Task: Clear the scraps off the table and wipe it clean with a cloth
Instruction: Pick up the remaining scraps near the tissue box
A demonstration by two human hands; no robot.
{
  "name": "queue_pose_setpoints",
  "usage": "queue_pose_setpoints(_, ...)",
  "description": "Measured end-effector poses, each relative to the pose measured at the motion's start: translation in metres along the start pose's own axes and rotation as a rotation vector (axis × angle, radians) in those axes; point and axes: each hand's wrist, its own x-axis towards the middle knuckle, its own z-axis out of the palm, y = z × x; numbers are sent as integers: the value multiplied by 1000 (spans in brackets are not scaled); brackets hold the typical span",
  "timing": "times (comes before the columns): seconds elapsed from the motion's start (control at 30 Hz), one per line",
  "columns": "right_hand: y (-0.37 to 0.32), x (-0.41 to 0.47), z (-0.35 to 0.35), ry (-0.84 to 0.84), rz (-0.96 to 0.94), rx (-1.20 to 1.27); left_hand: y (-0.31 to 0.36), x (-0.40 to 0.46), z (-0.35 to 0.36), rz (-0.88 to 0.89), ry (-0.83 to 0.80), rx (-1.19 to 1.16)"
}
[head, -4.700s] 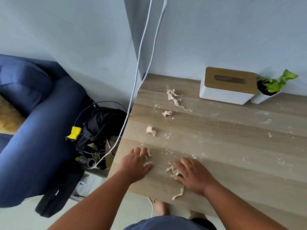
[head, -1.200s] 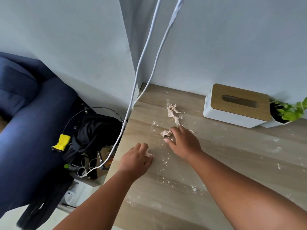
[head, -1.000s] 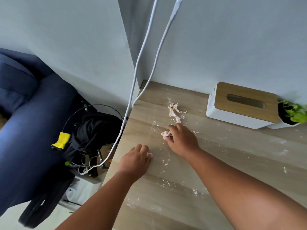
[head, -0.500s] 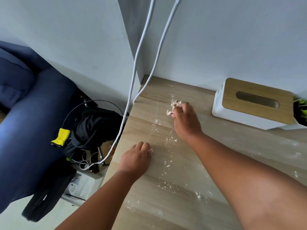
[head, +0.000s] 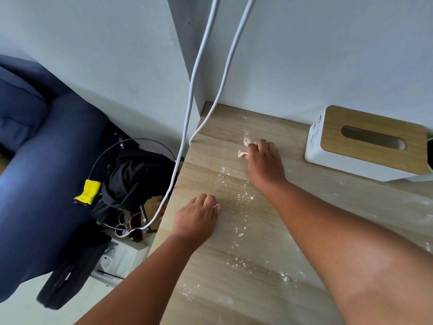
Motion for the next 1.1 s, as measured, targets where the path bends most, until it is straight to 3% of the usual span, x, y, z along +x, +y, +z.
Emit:
queue_pose_setpoints(0.5,7,-50,-32,-150,124,144,1,-10,-22,-67,-76,-155)
queue_pose_setpoints(0.77,10,-99,-44,-155,227,220,-2,-29,-28,-65,-161,-111)
queue_pose_setpoints(1.1,14,-153,-48,-73,308,339,9,-46,-49,29,-98,-66)
